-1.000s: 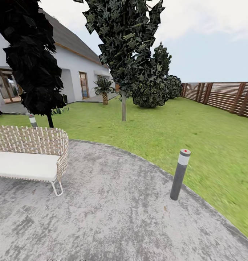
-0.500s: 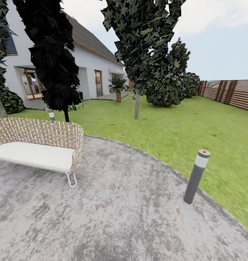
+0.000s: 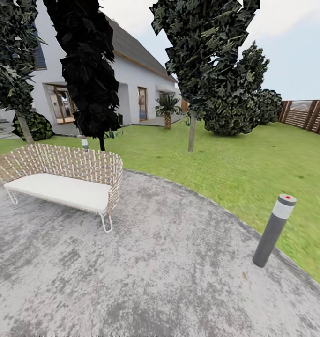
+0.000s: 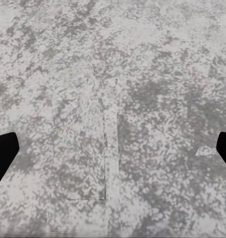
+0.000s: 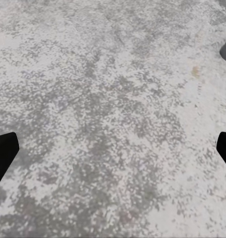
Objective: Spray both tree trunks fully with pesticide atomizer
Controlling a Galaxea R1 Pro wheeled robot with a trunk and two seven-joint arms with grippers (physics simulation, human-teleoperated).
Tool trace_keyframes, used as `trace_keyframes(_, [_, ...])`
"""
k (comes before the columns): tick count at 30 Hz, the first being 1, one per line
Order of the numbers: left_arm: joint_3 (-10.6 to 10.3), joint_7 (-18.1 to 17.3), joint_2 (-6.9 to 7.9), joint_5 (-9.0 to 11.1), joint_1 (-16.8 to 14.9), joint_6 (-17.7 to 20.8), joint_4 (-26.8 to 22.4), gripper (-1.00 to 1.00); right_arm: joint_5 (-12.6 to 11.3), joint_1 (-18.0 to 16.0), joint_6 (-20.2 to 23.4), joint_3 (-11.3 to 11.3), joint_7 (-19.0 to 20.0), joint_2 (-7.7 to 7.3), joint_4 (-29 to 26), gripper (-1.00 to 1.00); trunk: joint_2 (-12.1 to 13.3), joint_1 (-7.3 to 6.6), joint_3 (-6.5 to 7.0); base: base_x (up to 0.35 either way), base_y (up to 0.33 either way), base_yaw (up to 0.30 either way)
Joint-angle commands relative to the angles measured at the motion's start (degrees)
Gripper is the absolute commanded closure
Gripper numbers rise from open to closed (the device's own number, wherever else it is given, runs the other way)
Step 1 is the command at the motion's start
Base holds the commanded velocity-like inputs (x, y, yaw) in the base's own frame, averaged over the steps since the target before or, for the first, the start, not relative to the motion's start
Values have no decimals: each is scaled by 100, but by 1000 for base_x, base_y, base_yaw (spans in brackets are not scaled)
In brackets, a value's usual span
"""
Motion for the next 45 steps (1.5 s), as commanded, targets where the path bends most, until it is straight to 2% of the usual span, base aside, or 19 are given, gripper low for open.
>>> trace_keyframes(1, [-7, 15, 0, 7, -5, -20, 7, -100, 1, -2, -16, -1, -3, 0, 2, -100, -44, 22, -31, 0, 0, 215])
trace_keyframes(45, [-7, 15, 0, 7, -5, -20, 7, -100, 1, -3, -16, -1, -3, 8, 2, -100, -1809, 988, -1089, 0, 0, 226])
